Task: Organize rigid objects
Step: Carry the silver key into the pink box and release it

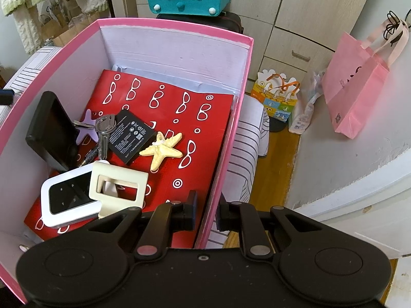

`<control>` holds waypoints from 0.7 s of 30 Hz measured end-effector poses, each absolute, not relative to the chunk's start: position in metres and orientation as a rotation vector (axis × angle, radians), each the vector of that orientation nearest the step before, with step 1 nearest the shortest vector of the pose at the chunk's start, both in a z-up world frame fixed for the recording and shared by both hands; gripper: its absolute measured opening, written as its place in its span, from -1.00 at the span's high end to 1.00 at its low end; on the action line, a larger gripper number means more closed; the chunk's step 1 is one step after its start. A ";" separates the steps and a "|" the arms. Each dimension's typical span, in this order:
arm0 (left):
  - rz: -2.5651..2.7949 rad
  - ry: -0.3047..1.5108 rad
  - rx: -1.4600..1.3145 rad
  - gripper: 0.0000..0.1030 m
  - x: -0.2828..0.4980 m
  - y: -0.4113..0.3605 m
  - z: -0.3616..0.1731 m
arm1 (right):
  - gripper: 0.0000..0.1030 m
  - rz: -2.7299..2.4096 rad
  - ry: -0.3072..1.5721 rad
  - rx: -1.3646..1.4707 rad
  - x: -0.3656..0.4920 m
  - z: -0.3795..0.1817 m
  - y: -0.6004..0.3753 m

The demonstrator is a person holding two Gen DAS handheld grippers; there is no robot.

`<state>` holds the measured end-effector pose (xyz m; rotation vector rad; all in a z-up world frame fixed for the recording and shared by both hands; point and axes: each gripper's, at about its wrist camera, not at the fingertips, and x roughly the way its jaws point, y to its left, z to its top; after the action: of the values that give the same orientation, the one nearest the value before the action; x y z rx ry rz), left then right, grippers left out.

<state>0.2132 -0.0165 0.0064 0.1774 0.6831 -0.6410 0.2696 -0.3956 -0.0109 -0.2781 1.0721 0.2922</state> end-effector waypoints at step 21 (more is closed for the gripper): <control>-0.756 0.599 0.150 0.99 0.203 -0.060 0.097 | 0.65 0.288 1.075 -0.281 0.269 -0.011 -0.395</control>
<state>0.2028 -0.0602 0.0966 0.1504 0.5992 -0.7560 0.2687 -0.3953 -0.0111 -0.2813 1.0749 0.2884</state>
